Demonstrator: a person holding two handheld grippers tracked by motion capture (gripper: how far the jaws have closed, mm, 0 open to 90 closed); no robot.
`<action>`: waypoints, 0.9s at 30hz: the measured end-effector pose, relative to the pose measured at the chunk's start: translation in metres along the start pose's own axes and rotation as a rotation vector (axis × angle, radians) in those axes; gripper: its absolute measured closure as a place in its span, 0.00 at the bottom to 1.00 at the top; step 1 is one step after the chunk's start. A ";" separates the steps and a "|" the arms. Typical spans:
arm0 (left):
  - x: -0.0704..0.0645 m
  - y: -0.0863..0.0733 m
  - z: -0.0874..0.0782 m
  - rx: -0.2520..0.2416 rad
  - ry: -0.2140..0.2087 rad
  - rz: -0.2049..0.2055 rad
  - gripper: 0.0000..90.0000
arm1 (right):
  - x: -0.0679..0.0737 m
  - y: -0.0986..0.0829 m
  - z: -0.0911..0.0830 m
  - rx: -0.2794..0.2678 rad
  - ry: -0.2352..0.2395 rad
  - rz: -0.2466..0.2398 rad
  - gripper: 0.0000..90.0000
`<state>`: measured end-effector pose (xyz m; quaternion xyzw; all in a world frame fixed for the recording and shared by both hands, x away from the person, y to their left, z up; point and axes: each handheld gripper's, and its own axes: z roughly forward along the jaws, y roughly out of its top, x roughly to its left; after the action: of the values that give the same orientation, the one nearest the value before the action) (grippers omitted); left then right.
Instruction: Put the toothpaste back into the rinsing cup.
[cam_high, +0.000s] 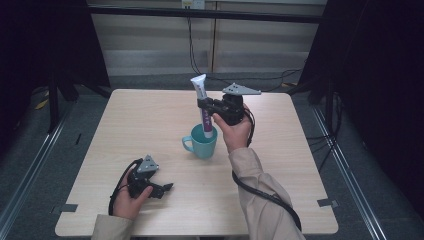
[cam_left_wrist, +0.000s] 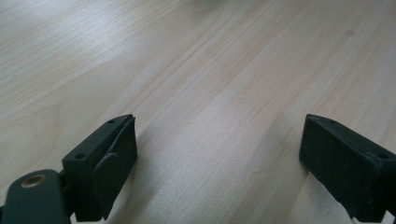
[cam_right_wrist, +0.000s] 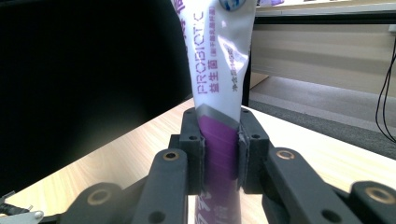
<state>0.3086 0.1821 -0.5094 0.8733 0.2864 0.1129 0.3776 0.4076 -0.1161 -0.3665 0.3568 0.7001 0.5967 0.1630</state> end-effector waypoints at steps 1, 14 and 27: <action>0.000 0.000 0.000 0.000 0.000 0.000 0.12 | 0.000 -0.001 0.001 -0.001 0.000 -0.003 0.84; 0.000 0.000 -0.001 0.008 0.002 0.006 0.12 | 0.003 -0.026 0.015 0.034 -0.011 -0.032 0.83; 0.000 0.000 -0.001 0.008 0.002 0.004 0.12 | 0.000 -0.052 0.020 0.058 -0.036 -0.015 0.83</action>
<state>0.3080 0.1825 -0.5090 0.8753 0.2857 0.1134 0.3734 0.4045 -0.1031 -0.4210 0.3668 0.7166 0.5684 0.1698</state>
